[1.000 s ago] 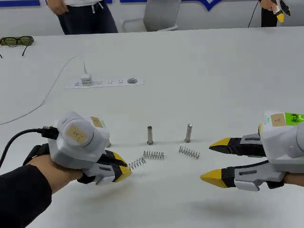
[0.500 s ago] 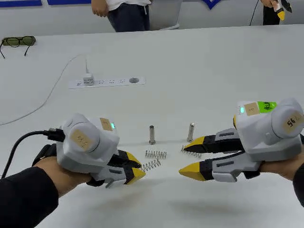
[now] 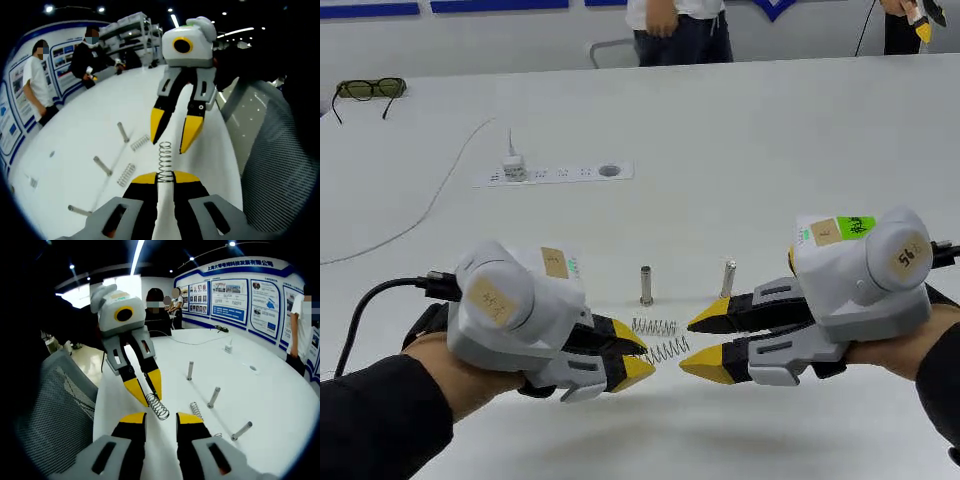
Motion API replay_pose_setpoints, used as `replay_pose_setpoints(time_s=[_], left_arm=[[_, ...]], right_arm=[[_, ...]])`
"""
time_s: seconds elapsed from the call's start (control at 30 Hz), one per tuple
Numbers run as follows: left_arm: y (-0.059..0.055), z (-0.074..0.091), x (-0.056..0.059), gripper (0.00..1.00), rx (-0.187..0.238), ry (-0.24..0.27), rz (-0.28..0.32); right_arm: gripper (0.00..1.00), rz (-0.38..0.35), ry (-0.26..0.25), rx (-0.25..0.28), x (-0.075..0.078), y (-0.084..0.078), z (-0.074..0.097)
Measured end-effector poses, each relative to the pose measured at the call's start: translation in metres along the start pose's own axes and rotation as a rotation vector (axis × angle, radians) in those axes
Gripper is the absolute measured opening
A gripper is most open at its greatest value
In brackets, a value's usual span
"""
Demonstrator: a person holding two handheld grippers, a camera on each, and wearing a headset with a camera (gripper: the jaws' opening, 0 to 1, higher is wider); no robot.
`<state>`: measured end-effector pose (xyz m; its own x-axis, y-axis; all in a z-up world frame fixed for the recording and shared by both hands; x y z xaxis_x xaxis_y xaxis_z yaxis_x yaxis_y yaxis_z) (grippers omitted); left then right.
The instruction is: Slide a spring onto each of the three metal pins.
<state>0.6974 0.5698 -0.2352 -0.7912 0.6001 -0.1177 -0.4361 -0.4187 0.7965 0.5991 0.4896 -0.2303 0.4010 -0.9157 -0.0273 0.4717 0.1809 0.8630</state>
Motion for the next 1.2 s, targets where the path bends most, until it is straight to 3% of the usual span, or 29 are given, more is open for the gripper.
replay_pose_setpoints(time_s=[0.43, 0.77, 1.2], left_arm=[[0.01, 0.001, 0.006, 0.1, 0.042, -0.012, -0.041], [0.008, 0.002, 0.007, 0.1, 0.044, -0.006, -0.049], [0.005, 0.003, 0.005, 0.1, 0.042, 0.005, -0.038]], right_arm=[[0.16, -0.021, 0.03, 0.025, -0.005, 0.004, 0.0], [0.14, -0.02, 0.043, 0.006, -0.009, 0.008, -0.001], [0.13, 0.037, 0.054, 0.005, -0.012, 0.027, -0.009]])
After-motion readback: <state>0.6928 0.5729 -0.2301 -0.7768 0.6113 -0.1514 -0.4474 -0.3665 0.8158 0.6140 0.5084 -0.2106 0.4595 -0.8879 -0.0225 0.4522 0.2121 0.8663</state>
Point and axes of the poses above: the centre of the closed fingertips' face, and the gripper's own axes: z roughly backward along the fingers, x roughly to its right, y roughly out of its top, the point moved 7 cm from there along z, roughly backward along the fingers, and after that the axes turned 2 degrees about y, right-handed, at the moved point
